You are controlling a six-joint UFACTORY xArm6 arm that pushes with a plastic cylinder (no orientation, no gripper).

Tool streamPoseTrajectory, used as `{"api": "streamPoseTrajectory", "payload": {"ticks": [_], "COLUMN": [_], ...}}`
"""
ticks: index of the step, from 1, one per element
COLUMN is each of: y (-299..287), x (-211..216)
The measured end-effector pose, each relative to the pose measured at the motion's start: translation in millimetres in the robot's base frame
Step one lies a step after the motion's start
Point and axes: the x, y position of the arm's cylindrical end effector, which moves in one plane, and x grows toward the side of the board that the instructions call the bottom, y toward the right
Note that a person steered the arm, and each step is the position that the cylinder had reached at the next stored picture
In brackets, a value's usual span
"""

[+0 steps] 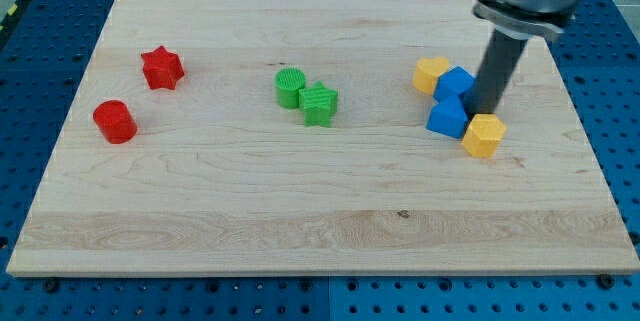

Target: Nudge the blue triangle left a bit

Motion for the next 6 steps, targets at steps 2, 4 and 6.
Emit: {"api": "streamPoseTrajectory", "payload": {"ticks": [2, 4, 6], "y": [58, 29, 19], "x": [-7, -24, -19]}}
